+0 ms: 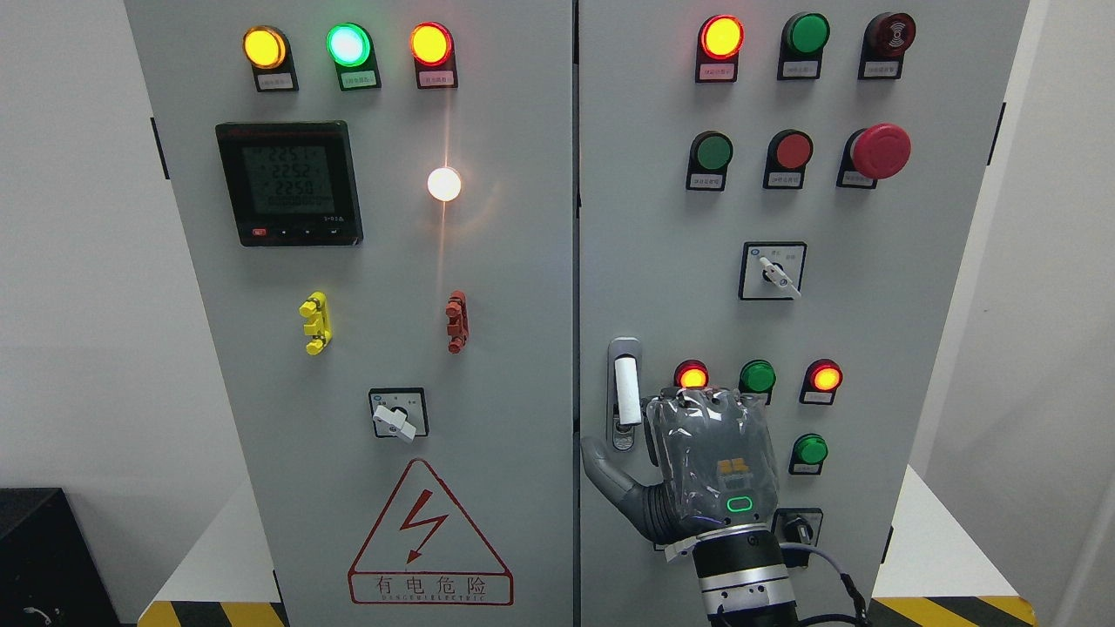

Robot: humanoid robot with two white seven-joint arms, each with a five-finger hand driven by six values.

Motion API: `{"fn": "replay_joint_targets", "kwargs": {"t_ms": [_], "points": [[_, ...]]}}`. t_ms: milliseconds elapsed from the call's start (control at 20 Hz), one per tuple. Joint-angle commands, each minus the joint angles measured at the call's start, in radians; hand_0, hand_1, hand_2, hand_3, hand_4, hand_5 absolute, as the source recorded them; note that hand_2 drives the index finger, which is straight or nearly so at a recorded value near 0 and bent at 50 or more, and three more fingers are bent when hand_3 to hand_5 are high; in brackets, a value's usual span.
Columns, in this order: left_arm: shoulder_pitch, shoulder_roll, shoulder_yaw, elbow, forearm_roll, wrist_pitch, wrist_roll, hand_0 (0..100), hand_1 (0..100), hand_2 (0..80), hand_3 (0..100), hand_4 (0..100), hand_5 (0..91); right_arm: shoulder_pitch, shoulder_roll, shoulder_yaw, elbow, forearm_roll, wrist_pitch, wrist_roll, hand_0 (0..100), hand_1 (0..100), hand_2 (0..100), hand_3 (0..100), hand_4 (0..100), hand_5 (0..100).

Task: Release door handle

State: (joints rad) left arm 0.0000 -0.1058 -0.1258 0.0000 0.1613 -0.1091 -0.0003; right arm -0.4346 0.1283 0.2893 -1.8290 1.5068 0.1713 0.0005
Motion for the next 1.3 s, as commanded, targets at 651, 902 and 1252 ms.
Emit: {"fn": "replay_joint_targets", "kwargs": {"t_ms": [651, 902, 1252], "points": [[-0.026, 0.000, 0.000, 0.029, 0.000, 0.000, 0.000, 12, 56, 0.0, 0, 0, 0.0, -0.016, 0.008, -0.015, 0.045, -0.010, 0.016, -0.005, 26, 31, 97, 100, 100, 100], [-0.026, 0.000, 0.000, 0.029, 0.000, 0.000, 0.000, 12, 56, 0.0, 0, 0, 0.0, -0.024, 0.008, -0.016, 0.056, -0.010, 0.017, -0.008, 26, 32, 97, 100, 100, 100], [-0.026, 0.000, 0.000, 0.029, 0.000, 0.000, 0.000, 12, 56, 0.0, 0, 0, 0.0, -0.035, 0.008, -0.022, 0.062, -0.013, 0.025, -0.010, 28, 32, 97, 100, 100, 100]]}}
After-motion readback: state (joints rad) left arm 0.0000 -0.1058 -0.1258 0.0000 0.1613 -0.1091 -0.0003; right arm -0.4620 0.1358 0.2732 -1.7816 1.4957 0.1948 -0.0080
